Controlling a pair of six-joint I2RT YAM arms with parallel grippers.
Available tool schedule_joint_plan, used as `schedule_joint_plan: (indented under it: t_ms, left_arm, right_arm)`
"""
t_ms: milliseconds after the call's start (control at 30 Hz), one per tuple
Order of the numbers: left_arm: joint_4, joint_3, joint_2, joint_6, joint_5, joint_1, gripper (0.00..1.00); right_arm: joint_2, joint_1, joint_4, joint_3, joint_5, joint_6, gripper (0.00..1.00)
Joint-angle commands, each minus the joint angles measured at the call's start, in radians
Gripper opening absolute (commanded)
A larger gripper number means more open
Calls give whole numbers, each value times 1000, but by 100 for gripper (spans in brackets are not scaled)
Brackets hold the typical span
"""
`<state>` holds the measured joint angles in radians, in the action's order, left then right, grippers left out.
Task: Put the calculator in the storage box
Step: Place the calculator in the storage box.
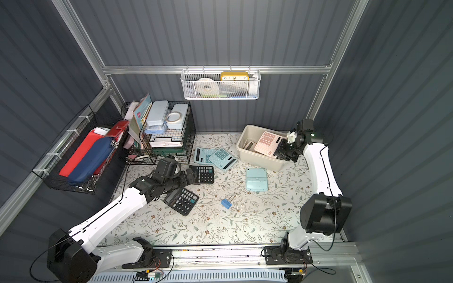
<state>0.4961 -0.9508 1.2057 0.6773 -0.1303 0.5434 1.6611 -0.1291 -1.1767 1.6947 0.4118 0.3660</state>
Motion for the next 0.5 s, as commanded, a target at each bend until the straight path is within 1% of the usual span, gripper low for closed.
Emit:
schedule_joint_plan:
  t_ms: [0,200,467]
  left_arm:
    - [20,-25,18,-42,14,1,99]
    - [-5,-22,33,-53,17,1,99]
    - [-29,-14,61,-67,16,1,99]
  right_arm:
    - [87,-5,-101,102,-47,-73,0]
    - [241,-11,-167,226,-110,-91,0]
    - [388,-19,-204,371,-102,-90,0]
